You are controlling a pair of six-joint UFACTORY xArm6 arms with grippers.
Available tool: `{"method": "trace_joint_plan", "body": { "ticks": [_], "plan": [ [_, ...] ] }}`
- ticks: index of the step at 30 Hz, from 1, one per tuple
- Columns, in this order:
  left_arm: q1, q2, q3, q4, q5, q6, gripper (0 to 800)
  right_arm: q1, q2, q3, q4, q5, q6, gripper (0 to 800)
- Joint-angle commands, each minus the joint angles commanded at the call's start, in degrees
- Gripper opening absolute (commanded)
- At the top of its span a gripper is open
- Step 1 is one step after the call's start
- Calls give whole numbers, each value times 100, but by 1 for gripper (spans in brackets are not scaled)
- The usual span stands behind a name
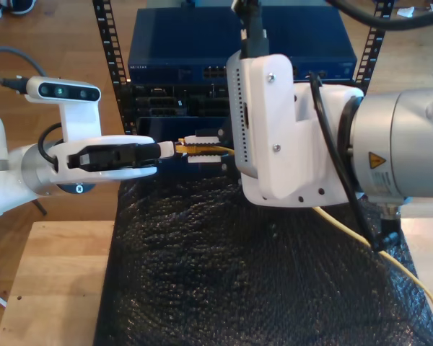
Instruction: Grab the cable and plug it in
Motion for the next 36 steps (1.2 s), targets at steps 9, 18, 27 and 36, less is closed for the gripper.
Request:
{"method": "trace_joint_plan", "body": {
  "ticks": [9, 18, 27, 36],
  "plan": [
    [0, 0, -9, 18, 132, -53, 597, 0, 0, 0, 0, 9, 9, 10],
    [18, -35, -18, -9, 26, -53, 799, 0, 0, -9, 141, 9, 9, 2],
    [273, -290, -44, -9, -677, -44, 800, -97, 229, -53, 299, 387, 0, 0],
    [475, -668, -185, 18, -1389, -53, 800, -1424, 316, -44, 299, 1785, 193, 0]
  ]
}}
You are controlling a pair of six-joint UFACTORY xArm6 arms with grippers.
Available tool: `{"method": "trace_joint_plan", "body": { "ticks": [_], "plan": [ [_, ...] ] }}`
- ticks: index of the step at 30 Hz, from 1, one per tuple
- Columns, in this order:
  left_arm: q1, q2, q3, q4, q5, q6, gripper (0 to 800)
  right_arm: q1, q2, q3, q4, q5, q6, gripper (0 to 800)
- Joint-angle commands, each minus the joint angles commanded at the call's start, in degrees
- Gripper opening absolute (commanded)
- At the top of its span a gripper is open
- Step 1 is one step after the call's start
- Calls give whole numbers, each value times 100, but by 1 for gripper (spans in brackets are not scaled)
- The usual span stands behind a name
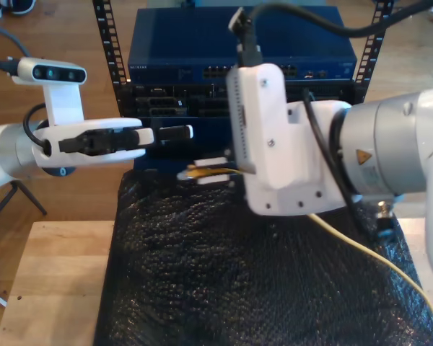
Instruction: Grab the cable and plug it in
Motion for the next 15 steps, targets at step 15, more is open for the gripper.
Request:
{"method": "trace_joint_plan", "body": {
  "ticks": [15],
  "plan": [
    [132, -712, -308, 1829, -1688, 18, 800, -2488, 589, -70, -193, 1231, -9, 0]
  ]
}}
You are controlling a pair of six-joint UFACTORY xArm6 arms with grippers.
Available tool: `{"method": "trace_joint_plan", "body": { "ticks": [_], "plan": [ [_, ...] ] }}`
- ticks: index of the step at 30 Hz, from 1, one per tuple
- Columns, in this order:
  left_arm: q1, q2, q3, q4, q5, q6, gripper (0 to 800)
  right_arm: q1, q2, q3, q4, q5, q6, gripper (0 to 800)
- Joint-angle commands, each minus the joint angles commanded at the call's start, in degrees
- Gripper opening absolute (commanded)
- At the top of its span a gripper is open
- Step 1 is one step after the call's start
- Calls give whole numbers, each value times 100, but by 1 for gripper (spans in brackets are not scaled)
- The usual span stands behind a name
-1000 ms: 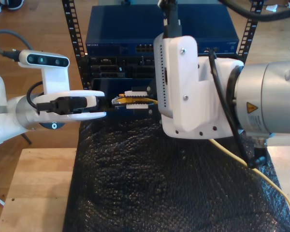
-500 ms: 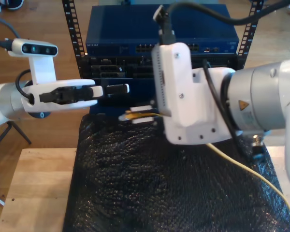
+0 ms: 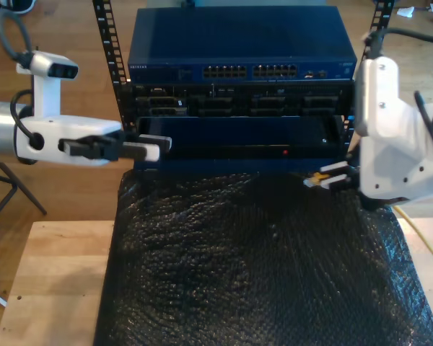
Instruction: Grab the cable and plug it in
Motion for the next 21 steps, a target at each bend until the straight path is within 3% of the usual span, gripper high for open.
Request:
{"method": "trace_joint_plan", "body": {
  "ticks": [9, 21],
  "plan": [
    [0, -360, -88, 1046, -440, 18, 800, -35, 475, -167, -967, -220, 378, 0],
    [18, -686, -79, 2558, -457, 123, 800, -18, 756, -88, -2233, -1468, 1029, 0]
  ]
}}
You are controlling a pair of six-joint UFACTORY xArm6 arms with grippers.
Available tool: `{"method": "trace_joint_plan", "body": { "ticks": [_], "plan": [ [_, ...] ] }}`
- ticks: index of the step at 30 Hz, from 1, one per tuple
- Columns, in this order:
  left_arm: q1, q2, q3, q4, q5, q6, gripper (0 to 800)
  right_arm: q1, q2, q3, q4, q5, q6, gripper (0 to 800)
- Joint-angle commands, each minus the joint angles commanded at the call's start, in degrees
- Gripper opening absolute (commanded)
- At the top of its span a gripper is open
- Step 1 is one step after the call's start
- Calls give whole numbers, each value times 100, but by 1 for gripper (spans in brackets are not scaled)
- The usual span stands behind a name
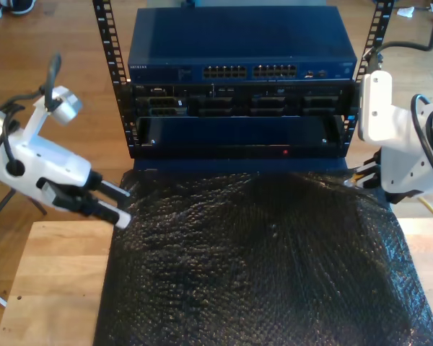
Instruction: Grab the cable and plug it in
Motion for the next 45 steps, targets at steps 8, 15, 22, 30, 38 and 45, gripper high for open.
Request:
{"method": "trace_joint_plan", "body": {
  "ticks": [8, 15, 22, 30, 38, 45],
  "plan": [
    [9, -360, 70, 1090, 0, 448, 800, 88, 123, 132, -1011, -554, 668, 0],
    [185, -615, 308, 1978, 0, 993, 800, 334, 255, 220, -1785, -932, 1222, 0],
    [1204, -615, 633, 2338, 0, 2242, 800, 501, 466, 229, -2136, -941, 1556, 0],
    [2435, -624, 1160, 3147, 0, 3930, 800, 519, 545, 220, -2127, -941, 1635, 0],
    [3473, -633, 1574, 3780, -9, 5538, 800, 598, 580, 220, -2136, -941, 1635, 0],
    [4202, -659, 2268, 4360, -299, 6673, 800, 668, 624, 202, -2136, -941, 1635, 0]
  ]
}}
